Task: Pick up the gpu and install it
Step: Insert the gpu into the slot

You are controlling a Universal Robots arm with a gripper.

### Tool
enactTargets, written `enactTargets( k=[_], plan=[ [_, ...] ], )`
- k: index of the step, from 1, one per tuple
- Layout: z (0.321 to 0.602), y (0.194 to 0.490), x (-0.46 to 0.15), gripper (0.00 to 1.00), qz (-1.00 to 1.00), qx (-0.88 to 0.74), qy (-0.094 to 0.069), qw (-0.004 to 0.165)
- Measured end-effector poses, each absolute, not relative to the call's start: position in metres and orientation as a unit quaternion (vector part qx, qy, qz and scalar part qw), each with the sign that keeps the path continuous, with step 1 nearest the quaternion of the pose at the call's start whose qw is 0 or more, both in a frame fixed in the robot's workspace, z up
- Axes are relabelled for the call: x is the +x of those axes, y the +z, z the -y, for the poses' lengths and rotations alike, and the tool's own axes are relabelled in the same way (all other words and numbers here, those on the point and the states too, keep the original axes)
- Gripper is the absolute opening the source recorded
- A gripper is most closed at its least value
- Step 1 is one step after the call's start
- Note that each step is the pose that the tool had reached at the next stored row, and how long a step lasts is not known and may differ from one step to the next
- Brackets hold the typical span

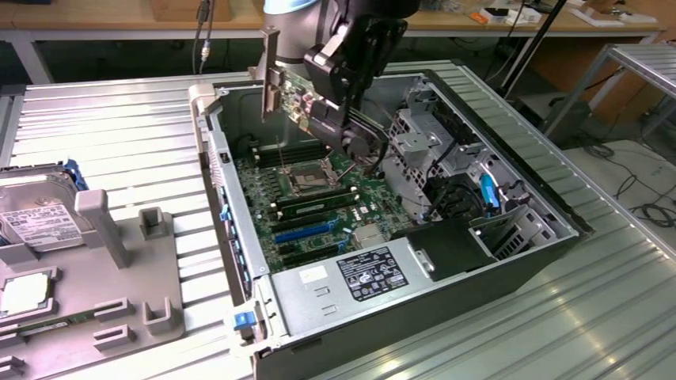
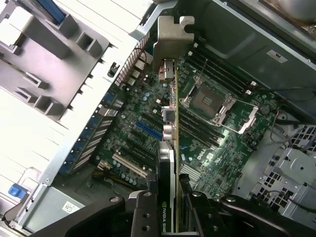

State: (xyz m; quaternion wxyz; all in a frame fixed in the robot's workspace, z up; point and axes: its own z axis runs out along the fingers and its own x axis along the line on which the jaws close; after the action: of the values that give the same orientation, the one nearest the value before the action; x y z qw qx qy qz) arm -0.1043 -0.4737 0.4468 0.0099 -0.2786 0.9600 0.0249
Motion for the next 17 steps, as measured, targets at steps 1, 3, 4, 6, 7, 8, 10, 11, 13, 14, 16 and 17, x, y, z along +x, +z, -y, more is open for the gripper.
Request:
enactTargets(
  k=[1,3,4,6,7,8,10,11,13,14,16,17],
  plan=[
    [0.4737,0.4468,-0.1042,0.27,-0.959,-0.282,0.025,0.01],
    [0.4737,0.4468,-0.104,0.27,-0.957,-0.29,0.025,0.01],
    [0.4737,0.4468,-0.1039,0.27,-0.955,-0.296,0.025,0.009],
    [0.4737,0.4468,-0.1038,0.27,-0.953,-0.302,0.025,0.009],
    [0.4737,0.4468,-0.1038,0.27,-0.952,-0.304,0.025,0.009],
    [0.4738,0.4468,-0.1037,0.27,-0.951,-0.307,0.025,0.009],
    [0.4737,0.4468,-0.1036,0.27,-0.95,-0.312,0.025,0.009],
    [0.4737,0.4468,-0.1036,0.27,-0.949,-0.315,0.025,0.009],
    [0.4737,0.4468,-0.1035,0.27,-0.947,-0.32,0.025,0.009],
    [0.4737,0.4468,-0.1035,0.27,-0.946,-0.324,0.025,0.009],
    [0.4737,0.4468,-0.1034,0.27,-0.944,-0.328,0.025,0.009],
    [0.4737,0.4468,-0.1033,0.27,-0.943,-0.332,0.025,0.008]
  ],
)
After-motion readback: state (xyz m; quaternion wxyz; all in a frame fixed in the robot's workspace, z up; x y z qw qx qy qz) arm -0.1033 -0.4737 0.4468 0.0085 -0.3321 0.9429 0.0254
